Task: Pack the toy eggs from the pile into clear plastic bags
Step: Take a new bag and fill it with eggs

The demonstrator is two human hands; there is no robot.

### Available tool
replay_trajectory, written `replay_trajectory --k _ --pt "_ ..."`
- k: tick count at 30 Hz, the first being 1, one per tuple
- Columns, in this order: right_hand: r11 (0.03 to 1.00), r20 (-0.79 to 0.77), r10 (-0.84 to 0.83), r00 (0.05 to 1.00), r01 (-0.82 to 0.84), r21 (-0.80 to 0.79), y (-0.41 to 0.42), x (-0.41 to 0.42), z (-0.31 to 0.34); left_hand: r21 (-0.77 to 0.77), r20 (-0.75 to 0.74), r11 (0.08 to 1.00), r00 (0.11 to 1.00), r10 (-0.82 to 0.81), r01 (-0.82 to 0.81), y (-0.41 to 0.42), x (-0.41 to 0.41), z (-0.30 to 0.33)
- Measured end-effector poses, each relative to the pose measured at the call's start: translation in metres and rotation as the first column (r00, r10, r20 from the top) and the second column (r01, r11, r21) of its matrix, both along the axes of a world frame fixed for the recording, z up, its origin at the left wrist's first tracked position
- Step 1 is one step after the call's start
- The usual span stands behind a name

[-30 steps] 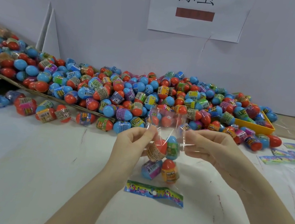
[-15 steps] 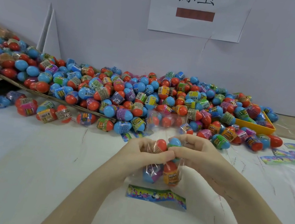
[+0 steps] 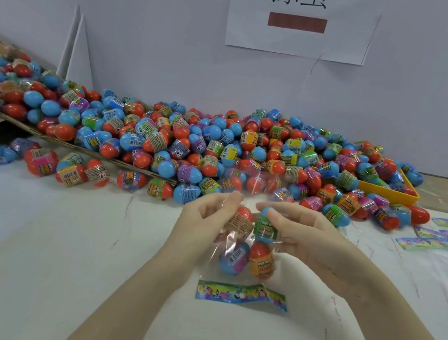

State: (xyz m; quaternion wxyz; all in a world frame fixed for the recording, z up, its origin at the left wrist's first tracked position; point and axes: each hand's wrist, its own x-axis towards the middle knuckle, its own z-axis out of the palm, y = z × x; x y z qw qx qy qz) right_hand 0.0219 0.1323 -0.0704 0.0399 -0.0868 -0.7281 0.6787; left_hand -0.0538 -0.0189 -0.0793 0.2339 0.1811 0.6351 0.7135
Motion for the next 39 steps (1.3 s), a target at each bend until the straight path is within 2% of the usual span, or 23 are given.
replay_trajectory --k 3,8,13,19,27,33,39 --pt "1.000 0.029 0.016 0.999 -0.016 -0.012 0.001 0.000 0.000 0.025 0.007 0.996 0.997 0.082 -0.082 -0.002 -0.003 -0.001" --pt "0.997 0.013 -0.026 1.000 0.026 -0.066 0.001 0.001 0.002 0.072 0.066 0.993 0.993 0.094 -0.098 -0.005 -0.003 0.001" --pt "0.998 -0.001 -0.031 1.000 0.030 -0.056 0.002 0.001 0.002 0.028 0.095 1.000 0.995 0.001 -0.004 -0.013 -0.014 0.004" --pt "0.997 -0.015 0.026 1.000 -0.027 -0.072 0.008 0.005 0.005 -0.060 -0.045 0.987 0.987 -0.155 0.152 -0.027 -0.027 0.006" --pt "0.991 -0.074 -0.068 0.995 0.058 -0.121 0.013 0.008 0.003 -0.001 -0.119 0.994 0.987 -0.105 0.106 -0.035 -0.034 0.007" --pt "0.989 -0.124 -0.080 0.989 0.062 -0.137 0.011 0.009 0.003 0.045 -0.053 0.983 0.983 -0.173 0.176 -0.039 -0.037 0.005" --pt "0.999 -0.170 -0.030 0.985 0.025 -0.032 0.008 0.009 0.002 0.073 -0.012 0.976 0.979 -0.203 0.204 -0.043 -0.040 0.002"
